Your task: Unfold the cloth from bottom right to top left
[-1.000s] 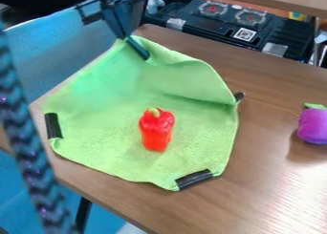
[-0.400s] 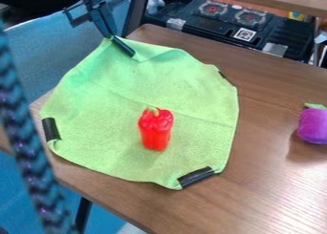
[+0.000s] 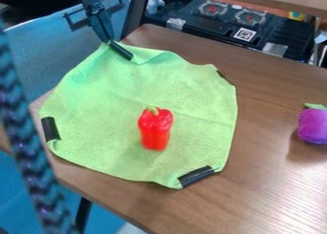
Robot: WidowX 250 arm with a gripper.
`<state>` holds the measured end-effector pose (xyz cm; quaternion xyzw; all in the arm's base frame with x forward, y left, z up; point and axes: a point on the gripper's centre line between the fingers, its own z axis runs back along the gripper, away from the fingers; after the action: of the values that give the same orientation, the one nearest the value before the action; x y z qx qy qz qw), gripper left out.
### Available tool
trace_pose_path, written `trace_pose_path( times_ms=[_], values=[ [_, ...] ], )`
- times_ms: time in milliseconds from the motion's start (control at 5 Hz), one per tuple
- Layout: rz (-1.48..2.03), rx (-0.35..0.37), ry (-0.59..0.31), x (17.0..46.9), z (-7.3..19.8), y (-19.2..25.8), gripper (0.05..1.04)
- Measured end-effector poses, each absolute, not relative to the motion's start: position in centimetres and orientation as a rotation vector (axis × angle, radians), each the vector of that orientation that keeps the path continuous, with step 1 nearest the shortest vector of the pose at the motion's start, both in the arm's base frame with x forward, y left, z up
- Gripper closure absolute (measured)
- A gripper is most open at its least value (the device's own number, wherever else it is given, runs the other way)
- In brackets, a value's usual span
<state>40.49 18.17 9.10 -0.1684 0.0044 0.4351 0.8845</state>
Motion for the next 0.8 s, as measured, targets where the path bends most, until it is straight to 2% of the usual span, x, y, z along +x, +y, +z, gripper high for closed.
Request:
trace_pose_path(
  times_ms=[200,400,600,800],
  values=[
    [0.832,-0.291,-0.019,40.7,9.3,19.2,0.87],
    [0.817,-0.216,-0.053,40.7,8.9,20.4,0.584],
    [0.811,-0.214,-0.055,40.6,9.0,20.5,0.31],
    [0.802,-0.221,-0.058,40.0,9.8,21.0,0.092]
  ],
)
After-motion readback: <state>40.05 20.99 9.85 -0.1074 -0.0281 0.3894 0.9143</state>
